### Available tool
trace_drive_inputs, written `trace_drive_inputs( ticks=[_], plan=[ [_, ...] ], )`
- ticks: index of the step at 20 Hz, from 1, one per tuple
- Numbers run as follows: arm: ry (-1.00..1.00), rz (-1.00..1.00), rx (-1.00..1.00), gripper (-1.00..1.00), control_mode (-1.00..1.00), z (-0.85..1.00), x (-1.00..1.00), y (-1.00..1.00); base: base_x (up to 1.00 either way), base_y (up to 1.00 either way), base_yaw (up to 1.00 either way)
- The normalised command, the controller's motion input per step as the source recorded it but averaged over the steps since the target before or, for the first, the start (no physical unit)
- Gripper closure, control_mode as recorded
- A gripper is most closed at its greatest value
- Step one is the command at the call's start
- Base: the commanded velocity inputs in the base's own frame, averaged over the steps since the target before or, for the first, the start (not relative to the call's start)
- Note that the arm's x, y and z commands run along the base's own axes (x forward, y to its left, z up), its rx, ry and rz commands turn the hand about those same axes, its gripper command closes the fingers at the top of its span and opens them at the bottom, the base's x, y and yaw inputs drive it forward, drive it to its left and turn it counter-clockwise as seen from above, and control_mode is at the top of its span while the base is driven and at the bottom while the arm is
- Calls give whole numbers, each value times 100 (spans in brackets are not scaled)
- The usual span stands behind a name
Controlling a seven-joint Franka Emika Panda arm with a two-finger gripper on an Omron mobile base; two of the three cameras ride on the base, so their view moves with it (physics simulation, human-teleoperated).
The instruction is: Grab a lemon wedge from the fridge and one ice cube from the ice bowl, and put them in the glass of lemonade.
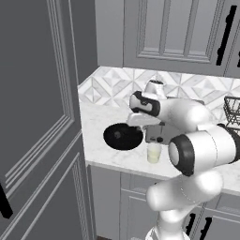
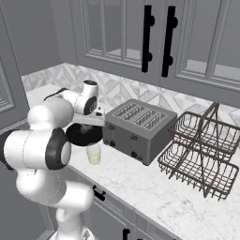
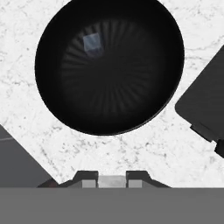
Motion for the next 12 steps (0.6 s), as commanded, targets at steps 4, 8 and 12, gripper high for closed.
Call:
trace_drive_inputs(
  ticks=[4,8,12],
  plan=[
    [-6,0,-2,100,-100,36,-100,-97,0,0,0],
    [3,0,-10,100,-100,-1,-49,-46,0,0,0],
    [2,0,-5,100,-100,-27,26,7,0,0,0]
  ],
)
